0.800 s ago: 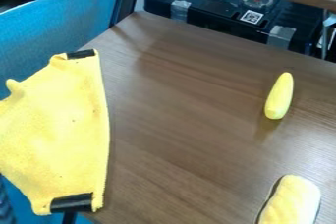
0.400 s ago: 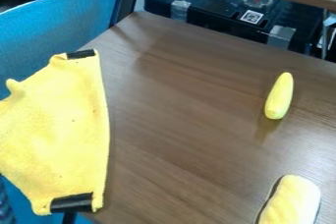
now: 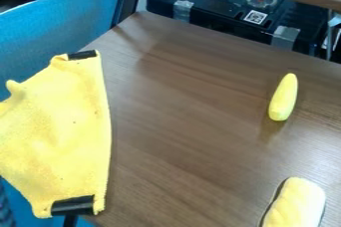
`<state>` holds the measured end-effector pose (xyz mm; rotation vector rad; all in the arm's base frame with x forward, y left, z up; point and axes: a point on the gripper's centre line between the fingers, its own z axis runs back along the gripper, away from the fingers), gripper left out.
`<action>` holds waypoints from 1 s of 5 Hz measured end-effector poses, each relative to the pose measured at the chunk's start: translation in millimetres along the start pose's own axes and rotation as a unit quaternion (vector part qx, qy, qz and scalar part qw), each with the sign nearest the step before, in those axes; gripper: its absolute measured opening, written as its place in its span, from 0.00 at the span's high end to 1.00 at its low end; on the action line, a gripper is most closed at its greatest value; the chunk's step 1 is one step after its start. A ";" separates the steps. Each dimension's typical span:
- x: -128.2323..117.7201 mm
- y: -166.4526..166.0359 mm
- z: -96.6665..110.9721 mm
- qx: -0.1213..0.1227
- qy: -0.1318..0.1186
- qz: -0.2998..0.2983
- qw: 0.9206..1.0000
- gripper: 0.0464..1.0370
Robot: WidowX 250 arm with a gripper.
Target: Unfold cloth from the bottom left to the top right
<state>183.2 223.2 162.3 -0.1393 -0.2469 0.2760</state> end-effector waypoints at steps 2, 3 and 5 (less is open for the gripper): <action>-30.7 39.4 -49.3 0.001 0.007 0.115 0.993 0.04; -40.2 59.9 -71.9 0.019 0.020 0.143 0.989 0.04; -54.0 74.8 -101.9 0.048 0.041 0.151 0.986 0.04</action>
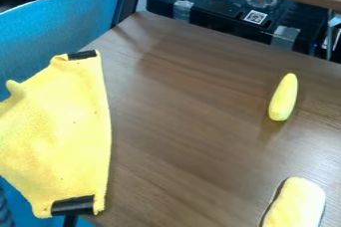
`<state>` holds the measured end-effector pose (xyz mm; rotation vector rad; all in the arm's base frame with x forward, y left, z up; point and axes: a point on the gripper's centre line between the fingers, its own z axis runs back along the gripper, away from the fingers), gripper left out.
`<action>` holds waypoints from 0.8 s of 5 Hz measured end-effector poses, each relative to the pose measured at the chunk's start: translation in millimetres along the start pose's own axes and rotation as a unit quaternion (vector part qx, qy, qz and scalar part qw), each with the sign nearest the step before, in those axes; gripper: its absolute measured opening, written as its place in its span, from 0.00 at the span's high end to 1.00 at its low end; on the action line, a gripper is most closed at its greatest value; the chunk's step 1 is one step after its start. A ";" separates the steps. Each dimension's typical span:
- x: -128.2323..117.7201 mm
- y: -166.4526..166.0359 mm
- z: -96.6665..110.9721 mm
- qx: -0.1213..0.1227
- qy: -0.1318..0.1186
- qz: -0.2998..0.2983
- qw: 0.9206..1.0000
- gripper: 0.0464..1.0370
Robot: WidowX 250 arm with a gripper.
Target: Unfold cloth from the bottom left to the top right
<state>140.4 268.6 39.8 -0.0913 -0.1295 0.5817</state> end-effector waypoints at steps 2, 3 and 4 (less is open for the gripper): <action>-6.8 -6.1 -10.9 0.003 0.007 -0.008 1.000 0.04; -7.2 -17.4 -15.6 -0.008 0.012 -0.012 1.000 0.04; -4.8 -28.7 -8.4 -0.017 0.014 -0.004 1.000 0.04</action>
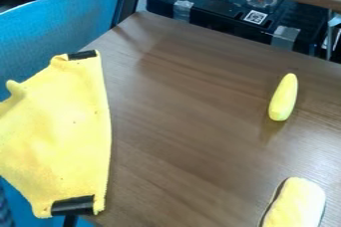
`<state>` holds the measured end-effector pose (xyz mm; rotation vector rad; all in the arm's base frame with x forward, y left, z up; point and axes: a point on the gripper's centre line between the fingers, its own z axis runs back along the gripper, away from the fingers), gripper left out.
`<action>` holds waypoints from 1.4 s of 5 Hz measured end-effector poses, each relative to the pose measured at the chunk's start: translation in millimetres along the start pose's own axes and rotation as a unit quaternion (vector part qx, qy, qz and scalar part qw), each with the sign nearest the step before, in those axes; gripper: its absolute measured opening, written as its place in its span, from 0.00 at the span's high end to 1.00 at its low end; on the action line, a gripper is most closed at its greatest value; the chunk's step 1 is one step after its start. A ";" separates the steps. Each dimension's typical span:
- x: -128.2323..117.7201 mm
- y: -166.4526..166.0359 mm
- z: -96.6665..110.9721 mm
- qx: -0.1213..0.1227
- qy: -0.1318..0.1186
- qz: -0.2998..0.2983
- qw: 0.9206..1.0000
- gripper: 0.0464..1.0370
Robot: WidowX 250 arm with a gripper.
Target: Unfold cloth from the bottom left to the top right
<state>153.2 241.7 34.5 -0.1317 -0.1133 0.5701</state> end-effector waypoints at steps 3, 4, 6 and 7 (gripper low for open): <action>9.3 4.7 -15.3 0.043 -0.002 0.000 0.999 0.12; 8.7 7.8 -18.6 0.053 -0.003 -0.002 0.999 0.28; 8.9 9.7 -19.8 0.058 -0.004 -0.017 0.998 0.71; 6.8 6.1 -19.5 0.051 -0.001 -0.019 0.999 0.89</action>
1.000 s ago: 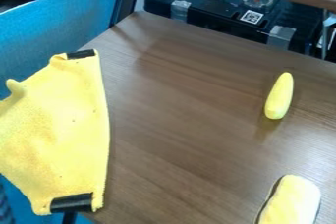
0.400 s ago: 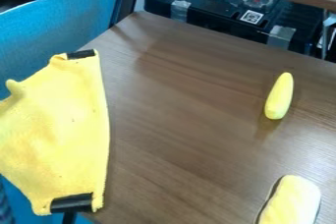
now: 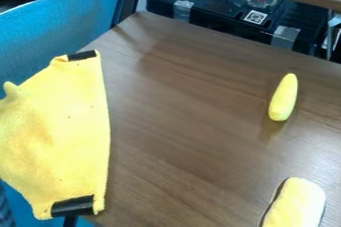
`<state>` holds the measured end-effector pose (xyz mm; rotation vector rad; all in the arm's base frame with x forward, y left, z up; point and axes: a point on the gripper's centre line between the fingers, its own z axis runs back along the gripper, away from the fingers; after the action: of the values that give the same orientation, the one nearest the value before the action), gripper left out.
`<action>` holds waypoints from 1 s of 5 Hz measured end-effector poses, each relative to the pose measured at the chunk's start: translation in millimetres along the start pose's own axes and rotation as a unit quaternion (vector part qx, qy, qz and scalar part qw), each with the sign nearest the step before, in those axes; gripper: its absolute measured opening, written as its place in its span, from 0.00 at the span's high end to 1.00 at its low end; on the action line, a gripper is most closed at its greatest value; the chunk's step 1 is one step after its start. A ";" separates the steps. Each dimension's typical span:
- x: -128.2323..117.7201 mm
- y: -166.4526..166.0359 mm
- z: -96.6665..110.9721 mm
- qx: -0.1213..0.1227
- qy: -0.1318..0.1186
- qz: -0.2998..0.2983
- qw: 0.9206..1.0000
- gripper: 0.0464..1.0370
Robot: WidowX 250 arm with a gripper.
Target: Unfold cloth from the bottom left to the top right
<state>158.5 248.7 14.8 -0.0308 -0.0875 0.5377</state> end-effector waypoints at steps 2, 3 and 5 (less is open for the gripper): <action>-1.7 -16.3 9.2 -0.031 0.010 -0.008 0.999 0.99; -0.8 -36.1 31.3 -0.059 0.011 -0.004 0.998 0.99; 9.0 -98.9 49.9 -0.071 0.028 0.007 0.997 0.99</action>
<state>212.1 168.8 70.4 -0.1857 -0.0712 0.5442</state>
